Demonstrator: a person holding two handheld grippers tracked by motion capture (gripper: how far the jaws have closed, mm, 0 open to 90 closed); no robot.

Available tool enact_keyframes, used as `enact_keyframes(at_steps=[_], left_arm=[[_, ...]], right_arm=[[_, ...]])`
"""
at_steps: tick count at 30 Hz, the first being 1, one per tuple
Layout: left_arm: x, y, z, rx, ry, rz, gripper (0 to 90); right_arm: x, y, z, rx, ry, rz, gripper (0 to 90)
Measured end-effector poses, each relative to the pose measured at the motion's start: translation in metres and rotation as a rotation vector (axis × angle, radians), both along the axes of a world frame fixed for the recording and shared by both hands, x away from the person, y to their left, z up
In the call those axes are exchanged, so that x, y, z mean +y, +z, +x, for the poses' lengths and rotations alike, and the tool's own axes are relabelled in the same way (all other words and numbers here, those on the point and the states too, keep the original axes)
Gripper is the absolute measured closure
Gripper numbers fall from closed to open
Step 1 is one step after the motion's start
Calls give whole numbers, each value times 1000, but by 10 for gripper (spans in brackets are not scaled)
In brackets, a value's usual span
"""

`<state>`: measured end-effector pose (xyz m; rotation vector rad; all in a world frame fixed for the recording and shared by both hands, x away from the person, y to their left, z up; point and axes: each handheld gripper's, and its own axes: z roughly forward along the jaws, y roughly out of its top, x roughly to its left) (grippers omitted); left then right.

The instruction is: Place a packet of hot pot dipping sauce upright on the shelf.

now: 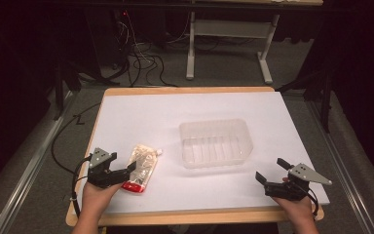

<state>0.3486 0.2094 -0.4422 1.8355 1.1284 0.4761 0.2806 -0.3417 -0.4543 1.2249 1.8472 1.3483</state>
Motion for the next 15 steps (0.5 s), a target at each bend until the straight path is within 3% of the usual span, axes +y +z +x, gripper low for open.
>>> enact_keyframes(at_steps=[6,15], left_arm=[[2,-2,1,7,0,-11,179],[4,0,-1,-16,7,-21,188]], right_arm=[[-2,-1,1,2,-9,1,1],[-1,-1,1,5,-4,-3,3]])
